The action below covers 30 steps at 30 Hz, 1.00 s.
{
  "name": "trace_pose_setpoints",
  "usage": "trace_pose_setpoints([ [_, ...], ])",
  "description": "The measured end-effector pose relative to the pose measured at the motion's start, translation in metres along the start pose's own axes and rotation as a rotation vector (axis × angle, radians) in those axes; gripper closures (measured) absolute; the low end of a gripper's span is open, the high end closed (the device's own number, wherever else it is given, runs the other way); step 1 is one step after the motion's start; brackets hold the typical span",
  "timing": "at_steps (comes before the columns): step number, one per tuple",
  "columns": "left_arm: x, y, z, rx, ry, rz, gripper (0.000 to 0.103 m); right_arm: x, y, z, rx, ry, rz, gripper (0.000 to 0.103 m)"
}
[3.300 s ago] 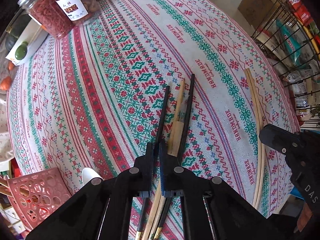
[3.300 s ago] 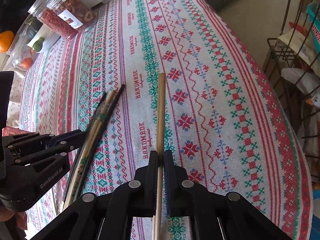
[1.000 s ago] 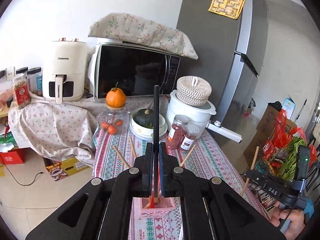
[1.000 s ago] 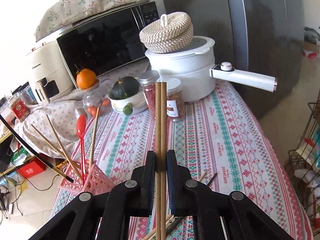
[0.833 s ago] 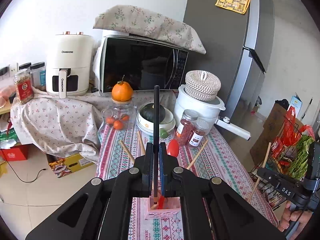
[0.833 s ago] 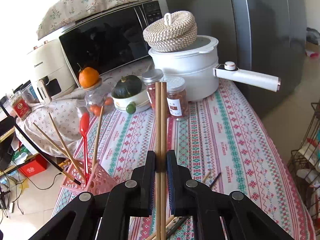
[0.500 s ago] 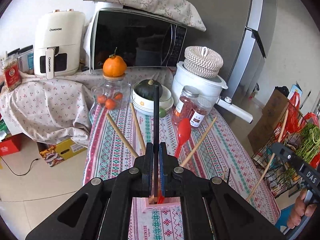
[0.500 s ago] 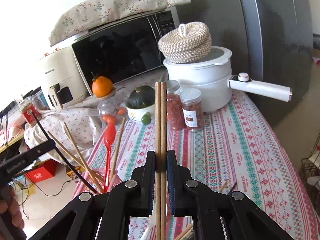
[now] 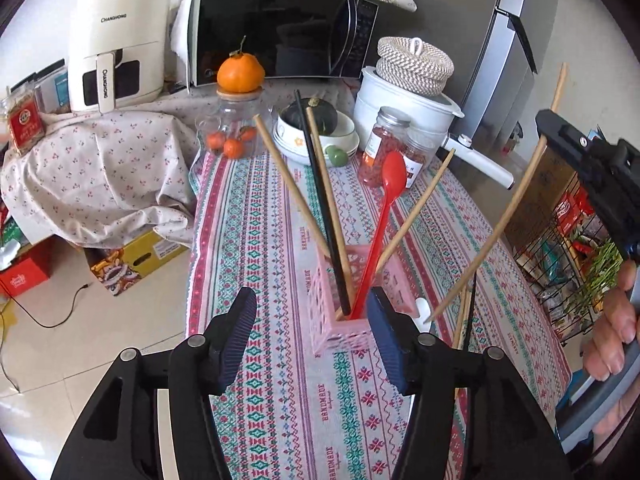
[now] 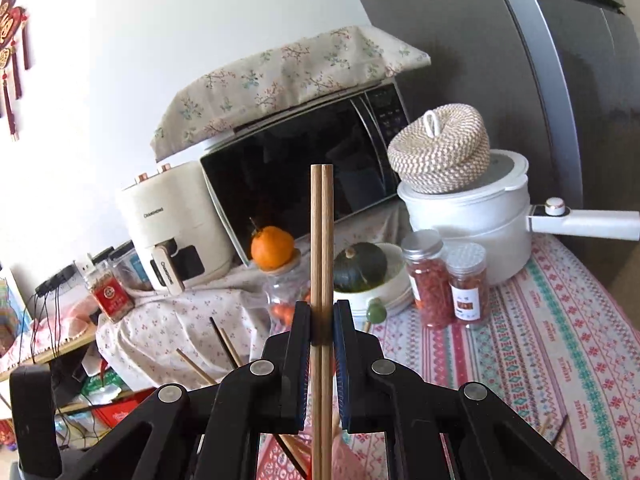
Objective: Organize utensils
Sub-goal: 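Lower the wooden chopsticks into the pink basket and open the right tool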
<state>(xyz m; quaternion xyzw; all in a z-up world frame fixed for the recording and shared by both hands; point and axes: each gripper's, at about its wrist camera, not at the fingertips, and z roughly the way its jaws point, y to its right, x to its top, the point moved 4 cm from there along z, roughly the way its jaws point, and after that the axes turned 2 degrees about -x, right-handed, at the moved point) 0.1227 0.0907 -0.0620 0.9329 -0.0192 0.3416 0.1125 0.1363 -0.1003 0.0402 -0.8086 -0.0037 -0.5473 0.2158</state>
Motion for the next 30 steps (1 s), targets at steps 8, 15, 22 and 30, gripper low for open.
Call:
trace_pose_setpoints([
  [8,-0.017,-0.026,0.002,0.009,-0.061,-0.035,0.037,-0.007,-0.015,0.031,-0.01,0.027,0.034,0.093],
  [15,-0.019,-0.03,0.003,0.0,-0.072,-0.049,0.036,-0.027,-0.026,0.057,-0.042,-0.01,0.036,0.093],
  [22,-0.02,-0.023,0.005,-0.006,-0.082,-0.035,0.036,-0.04,-0.025,0.067,-0.037,-0.084,0.021,0.071],
  [30,-0.025,-0.006,0.007,-0.01,-0.103,-0.013,0.028,-0.028,-0.012,0.039,-0.034,-0.097,0.027,0.037],
])
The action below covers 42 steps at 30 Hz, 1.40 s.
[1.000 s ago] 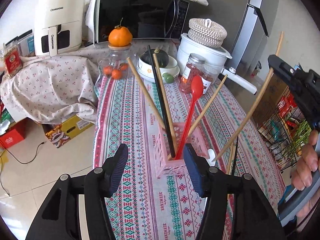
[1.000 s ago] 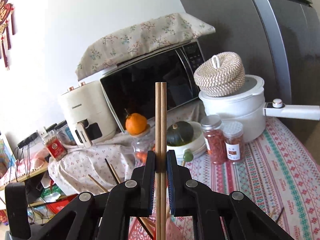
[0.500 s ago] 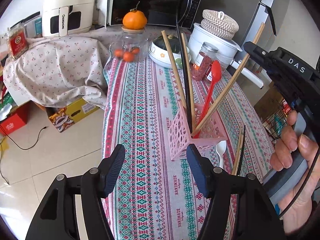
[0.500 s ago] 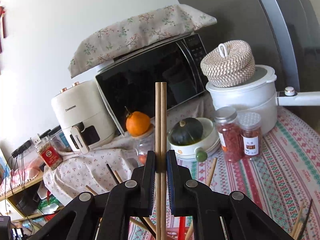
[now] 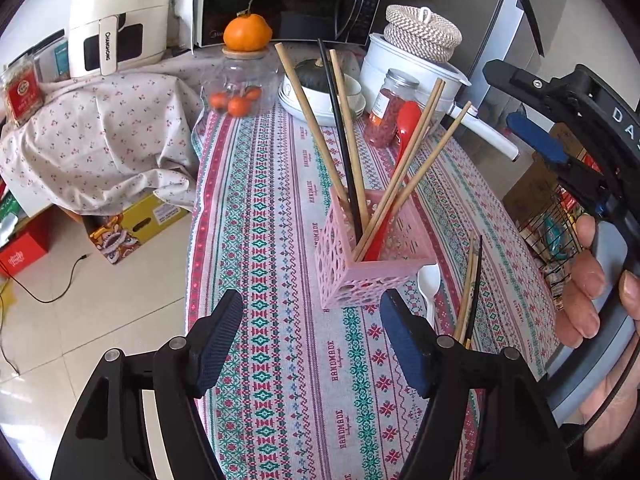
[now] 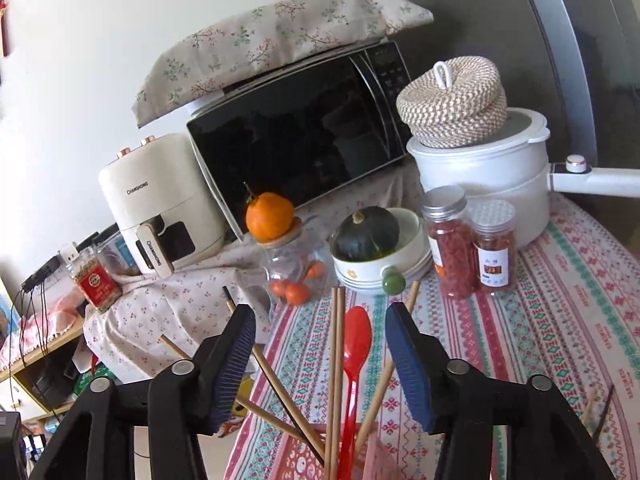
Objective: Organize utensils
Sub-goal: 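Lower the wooden chopsticks into the pink basket and open the right tool, then move the right tool to the remaining chopsticks and grasp a black chopstick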
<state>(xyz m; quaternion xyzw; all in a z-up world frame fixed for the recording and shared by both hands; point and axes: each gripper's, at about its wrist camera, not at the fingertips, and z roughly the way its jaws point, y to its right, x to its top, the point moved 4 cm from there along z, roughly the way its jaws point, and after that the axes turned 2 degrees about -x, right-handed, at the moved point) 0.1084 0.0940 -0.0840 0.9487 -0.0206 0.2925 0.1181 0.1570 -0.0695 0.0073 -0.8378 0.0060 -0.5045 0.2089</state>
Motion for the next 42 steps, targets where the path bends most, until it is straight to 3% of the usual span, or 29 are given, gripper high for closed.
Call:
trace_pose_setpoints([
  [5,-0.007,0.016,0.007,0.007,-0.024,0.015,0.02,0.001,0.02,-0.019,-0.037,-0.022,-0.038,0.023],
  [16,-0.02,0.062,0.031,0.007,-0.063,0.081,0.003,-0.006,0.097,-0.045,-0.156,-0.109,-0.071,0.008],
  [23,-0.03,0.092,0.051,-0.042,-0.109,0.127,0.0,-0.031,0.155,-0.032,-0.243,-0.307,-0.004,0.006],
  [31,-0.032,0.099,0.067,-0.02,-0.128,0.128,0.0,-0.074,0.214,-0.006,-0.347,-0.546,0.114,0.006],
  [36,-0.033,0.098,0.074,-0.005,-0.147,0.126,0.0,-0.094,0.226,0.011,-0.378,-0.641,0.12,0.006],
  [42,-0.031,0.095,0.077,-0.007,-0.158,0.109,0.0,-0.105,0.226,0.027,-0.42,-0.689,0.076,0.007],
])
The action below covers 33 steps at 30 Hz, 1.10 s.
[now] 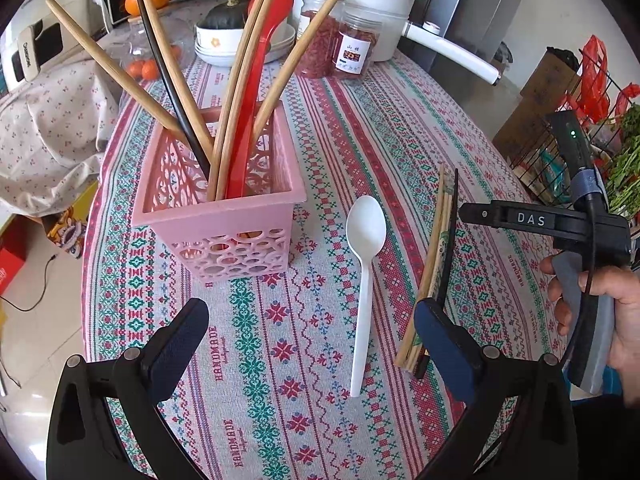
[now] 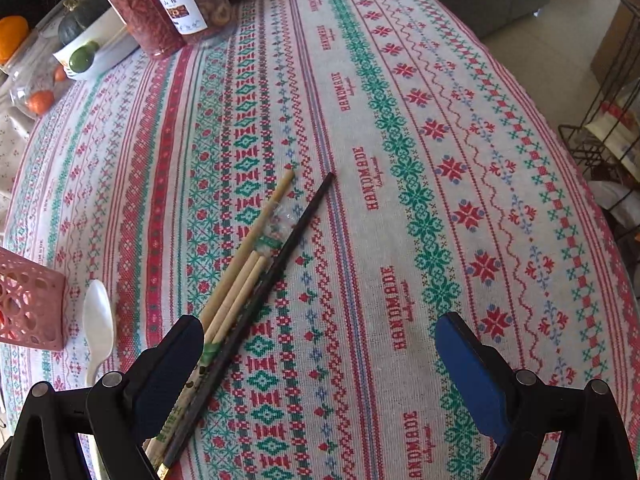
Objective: Organize utensils
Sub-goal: 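Move the right tool to the remaining chopsticks and grasp a black chopstick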
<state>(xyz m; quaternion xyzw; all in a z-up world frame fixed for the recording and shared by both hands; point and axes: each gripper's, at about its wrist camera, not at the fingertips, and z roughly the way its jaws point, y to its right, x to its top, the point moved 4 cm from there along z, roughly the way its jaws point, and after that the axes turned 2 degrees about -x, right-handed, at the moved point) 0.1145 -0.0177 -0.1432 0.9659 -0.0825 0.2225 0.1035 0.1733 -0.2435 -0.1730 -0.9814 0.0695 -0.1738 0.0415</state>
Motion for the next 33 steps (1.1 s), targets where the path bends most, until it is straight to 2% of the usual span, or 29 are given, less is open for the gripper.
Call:
trace_pose_setpoints([
  [7,-0.001,-0.002,0.0,0.002,-0.006,0.003,0.0,0.002,-0.001,0.018,-0.09,-0.032,-0.025,0.007],
  [13,-0.003,0.004,-0.001,-0.003,-0.012,0.017,0.0,0.004,-0.004,0.021,-0.103,-0.053,-0.031,0.007],
  [16,-0.003,0.012,0.0,-0.007,-0.02,0.037,0.0,0.004,-0.009,0.02,-0.1,-0.069,-0.052,0.012],
  [18,-0.002,0.02,0.002,-0.012,-0.022,0.054,0.0,-0.003,-0.015,0.018,-0.135,-0.07,-0.092,0.02],
  [21,-0.001,0.036,0.004,-0.02,-0.029,0.081,0.0,-0.01,-0.019,0.012,-0.116,-0.071,-0.12,0.033],
  [23,0.002,0.045,0.006,-0.017,-0.034,0.097,0.0,-0.012,-0.018,0.008,-0.11,-0.068,-0.13,0.053],
  [24,0.004,0.049,0.007,-0.02,-0.035,0.103,0.0,-0.013,-0.017,0.006,-0.105,-0.067,-0.135,0.059],
  [25,0.007,0.053,0.008,-0.024,-0.035,0.107,0.0,-0.013,-0.015,0.004,-0.099,-0.067,-0.139,0.071],
  [26,0.009,0.057,0.01,-0.027,-0.034,0.111,0.0,-0.014,-0.013,0.003,-0.092,-0.069,-0.138,0.077],
  [28,0.015,0.065,0.012,-0.031,-0.031,0.122,0.0,-0.013,-0.004,0.001,-0.073,-0.076,-0.127,0.087],
  [30,0.021,0.072,0.015,-0.034,-0.035,0.13,0.0,-0.011,0.007,-0.002,-0.032,-0.084,-0.093,0.091],
  [32,0.027,0.076,0.02,-0.035,-0.044,0.13,0.0,-0.009,0.015,-0.008,-0.01,-0.072,-0.074,0.103],
  [33,0.03,0.078,0.023,-0.034,-0.053,0.132,0.0,-0.007,0.019,-0.012,-0.018,-0.065,-0.074,0.103],
])
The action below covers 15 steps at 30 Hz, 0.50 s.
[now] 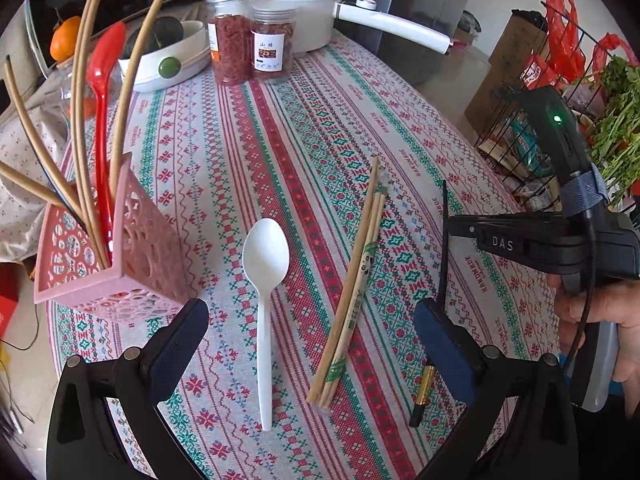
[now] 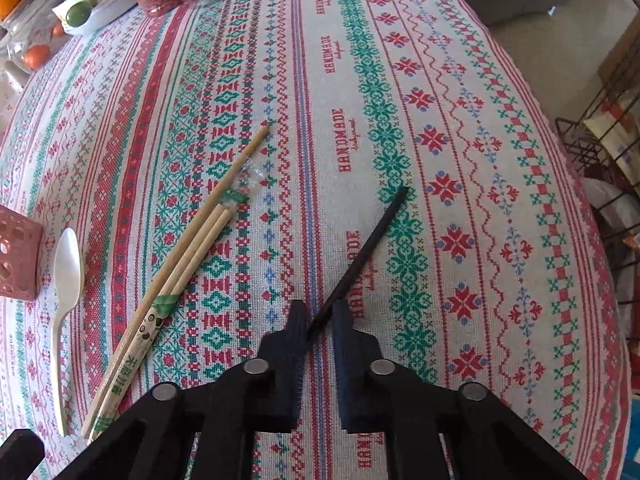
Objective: Organize utensils
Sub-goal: 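Move the right tool to the remaining chopsticks and grasp a black chopstick, then grasp a wooden chopstick with the left tool while the right tool lifts the black chopstick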
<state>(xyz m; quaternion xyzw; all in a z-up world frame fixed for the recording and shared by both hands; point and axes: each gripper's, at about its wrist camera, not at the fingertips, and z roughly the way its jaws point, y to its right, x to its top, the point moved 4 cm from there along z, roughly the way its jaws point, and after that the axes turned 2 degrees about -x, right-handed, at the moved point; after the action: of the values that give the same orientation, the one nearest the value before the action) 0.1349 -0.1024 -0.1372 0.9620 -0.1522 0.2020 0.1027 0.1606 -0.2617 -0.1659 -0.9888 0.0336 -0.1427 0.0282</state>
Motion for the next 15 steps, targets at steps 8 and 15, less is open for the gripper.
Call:
trace_pose_setpoints([
  [8,0.028,0.007,0.028,0.002,-0.065,-0.048,0.003,-0.007,0.031,0.0,0.157,-0.037,0.133,0.097],
  [15,0.041,0.016,0.064,-0.062,-0.122,-0.057,0.063,-0.007,0.047,-0.001,0.208,-0.042,0.213,0.068],
])
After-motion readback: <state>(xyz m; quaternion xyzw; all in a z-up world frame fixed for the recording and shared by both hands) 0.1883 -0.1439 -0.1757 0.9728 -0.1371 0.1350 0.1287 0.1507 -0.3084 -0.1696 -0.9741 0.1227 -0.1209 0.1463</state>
